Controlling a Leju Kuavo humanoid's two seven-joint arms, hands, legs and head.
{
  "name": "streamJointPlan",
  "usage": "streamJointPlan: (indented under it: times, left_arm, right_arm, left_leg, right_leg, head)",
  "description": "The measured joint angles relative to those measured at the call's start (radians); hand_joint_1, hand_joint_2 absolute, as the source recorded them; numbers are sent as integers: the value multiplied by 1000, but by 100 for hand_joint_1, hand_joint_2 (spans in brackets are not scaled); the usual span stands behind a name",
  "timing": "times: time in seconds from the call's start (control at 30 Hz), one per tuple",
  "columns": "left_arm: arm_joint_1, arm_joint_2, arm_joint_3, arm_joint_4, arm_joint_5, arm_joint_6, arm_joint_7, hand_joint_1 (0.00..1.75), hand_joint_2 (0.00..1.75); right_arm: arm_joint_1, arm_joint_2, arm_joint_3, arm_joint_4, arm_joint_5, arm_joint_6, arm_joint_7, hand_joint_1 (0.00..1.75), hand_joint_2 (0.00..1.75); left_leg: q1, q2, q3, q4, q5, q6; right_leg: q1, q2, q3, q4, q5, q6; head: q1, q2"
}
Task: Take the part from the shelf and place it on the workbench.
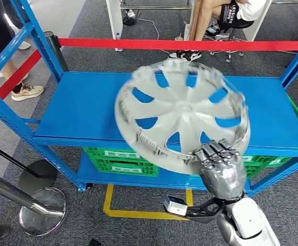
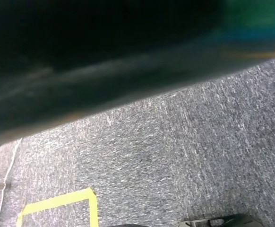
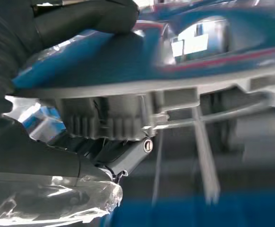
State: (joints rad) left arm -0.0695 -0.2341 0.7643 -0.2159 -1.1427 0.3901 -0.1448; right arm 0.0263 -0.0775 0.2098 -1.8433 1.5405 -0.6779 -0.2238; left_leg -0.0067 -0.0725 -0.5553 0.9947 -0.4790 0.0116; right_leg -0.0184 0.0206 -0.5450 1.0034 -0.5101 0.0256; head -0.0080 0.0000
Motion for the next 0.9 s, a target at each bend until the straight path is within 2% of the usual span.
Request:
streamJointPlan:
  times: [0.13,0.3,0.9]
  left_arm:
    - [0,0,2,0,-7,2,0,0,0]
    - [-1,0,2,0,-20,3,8,0,0]
    - [-2,-1,2,0,-41,0,53,0,0]
  right_arm:
    - [19,35,-11,-149,24,-2,22,175,175]
    - [33,45,-12,-232,31,-1,39,175,175]
    - [52,45,-17,-241,34,-1,50,175,175]
  left_leg:
    - [0,0,1,0,0,0]
    - [-2,0,1,1,0,0]
    - [-3,0,1,2,0,0]
  right_leg:
    - [1,1,2,0,0,0]
    - [-1,2,3,0,1,1]
    - [-2,2,3,0,1,2]
  head:
    - [0,0]
    - [1,0]
    - [1,0]
